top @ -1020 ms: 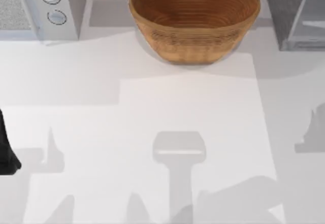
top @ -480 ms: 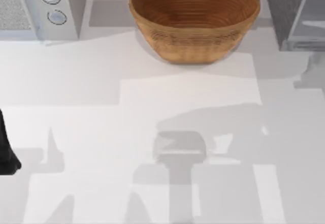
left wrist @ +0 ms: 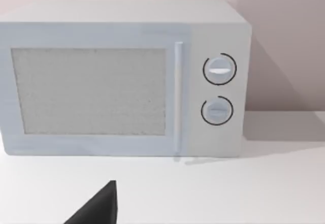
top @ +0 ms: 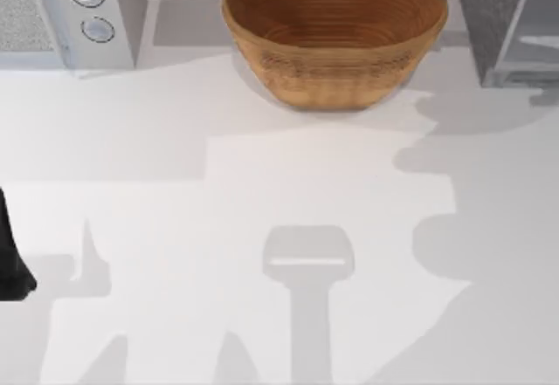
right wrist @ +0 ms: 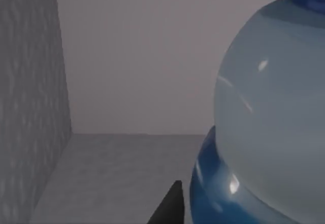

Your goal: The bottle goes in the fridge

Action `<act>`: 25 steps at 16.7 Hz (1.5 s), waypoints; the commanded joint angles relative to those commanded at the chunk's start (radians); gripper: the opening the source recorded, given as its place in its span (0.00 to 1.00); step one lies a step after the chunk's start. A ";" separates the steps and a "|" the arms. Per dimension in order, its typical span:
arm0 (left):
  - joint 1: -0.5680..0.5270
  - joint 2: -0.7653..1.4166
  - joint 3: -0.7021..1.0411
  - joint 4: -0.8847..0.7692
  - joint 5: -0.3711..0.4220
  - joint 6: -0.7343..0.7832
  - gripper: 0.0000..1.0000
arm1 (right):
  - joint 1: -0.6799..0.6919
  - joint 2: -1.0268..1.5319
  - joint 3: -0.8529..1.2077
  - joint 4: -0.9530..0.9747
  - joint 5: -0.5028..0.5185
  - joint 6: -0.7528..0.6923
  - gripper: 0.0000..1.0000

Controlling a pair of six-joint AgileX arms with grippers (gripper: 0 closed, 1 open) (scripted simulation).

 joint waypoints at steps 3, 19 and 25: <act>0.000 0.000 0.000 0.000 0.000 0.000 1.00 | -0.018 0.139 0.066 0.076 -0.017 0.003 0.01; 0.000 0.000 0.000 0.000 0.000 0.000 1.00 | 0.004 0.313 0.324 -0.011 0.001 0.005 0.01; 0.000 0.000 0.000 0.000 0.000 0.000 1.00 | 0.022 0.417 0.541 -0.114 0.020 0.005 0.01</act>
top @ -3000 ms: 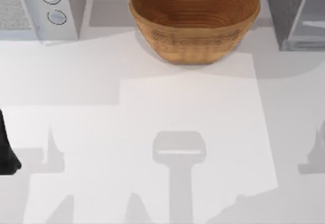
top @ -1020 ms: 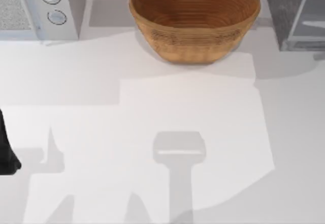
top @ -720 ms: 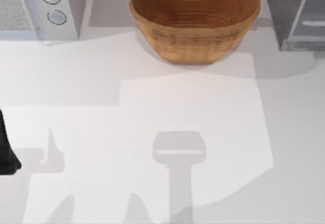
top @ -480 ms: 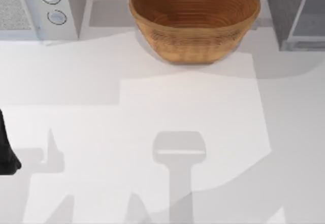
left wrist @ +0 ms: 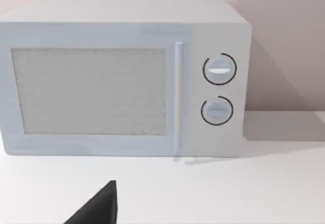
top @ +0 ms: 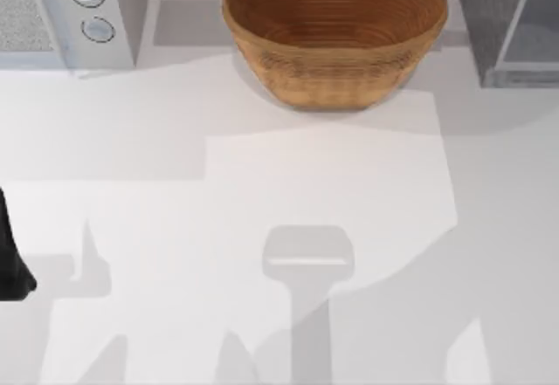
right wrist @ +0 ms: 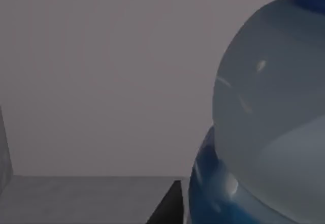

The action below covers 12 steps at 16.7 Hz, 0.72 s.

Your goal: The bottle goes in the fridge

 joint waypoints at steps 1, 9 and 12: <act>0.000 0.000 0.000 0.000 0.000 0.000 1.00 | 0.004 0.016 0.027 -0.017 0.004 0.000 0.01; 0.000 0.000 0.000 0.000 0.000 0.000 1.00 | 0.009 0.030 0.050 -0.031 0.010 -0.001 0.16; 0.000 0.000 0.000 0.000 0.000 0.000 1.00 | 0.009 0.030 0.050 -0.031 0.010 -0.001 0.38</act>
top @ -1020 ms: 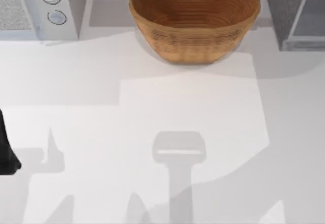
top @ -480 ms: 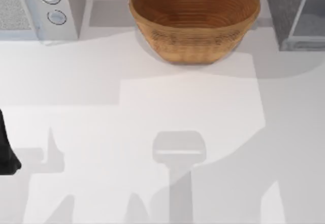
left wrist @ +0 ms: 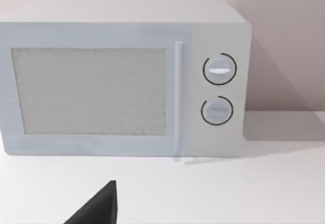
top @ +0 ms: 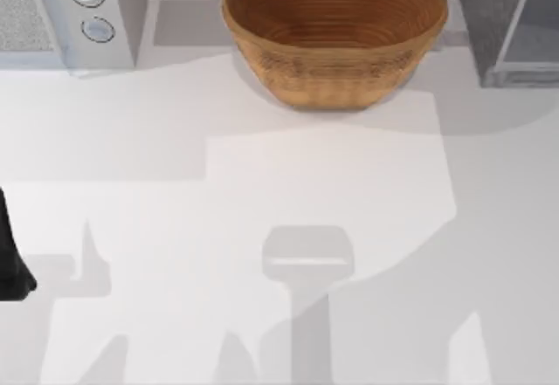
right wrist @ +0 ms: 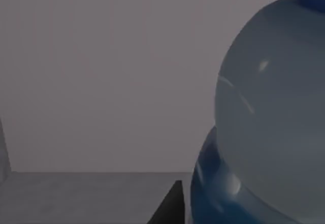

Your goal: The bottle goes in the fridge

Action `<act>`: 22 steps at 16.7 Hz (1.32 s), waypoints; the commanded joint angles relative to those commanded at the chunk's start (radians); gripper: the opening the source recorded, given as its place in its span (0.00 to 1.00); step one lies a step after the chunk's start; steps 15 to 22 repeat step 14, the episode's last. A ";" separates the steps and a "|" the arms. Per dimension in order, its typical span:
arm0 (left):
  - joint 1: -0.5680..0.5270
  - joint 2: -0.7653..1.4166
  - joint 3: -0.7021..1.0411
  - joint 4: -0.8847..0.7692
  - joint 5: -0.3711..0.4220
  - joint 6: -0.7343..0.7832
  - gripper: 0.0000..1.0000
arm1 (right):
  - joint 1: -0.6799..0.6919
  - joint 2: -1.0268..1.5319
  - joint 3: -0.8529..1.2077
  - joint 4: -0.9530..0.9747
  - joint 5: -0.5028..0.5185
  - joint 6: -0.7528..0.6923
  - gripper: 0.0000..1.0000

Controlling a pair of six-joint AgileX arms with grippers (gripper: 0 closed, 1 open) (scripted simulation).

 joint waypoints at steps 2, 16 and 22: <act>0.000 0.000 0.000 0.000 0.000 0.000 1.00 | 0.000 0.000 0.000 0.000 0.000 0.000 0.53; 0.000 0.000 0.000 0.000 0.000 0.000 1.00 | 0.000 0.000 0.000 0.000 0.000 0.000 1.00; 0.000 0.000 0.000 0.000 0.000 0.000 1.00 | 0.000 0.000 0.000 0.000 0.000 0.000 1.00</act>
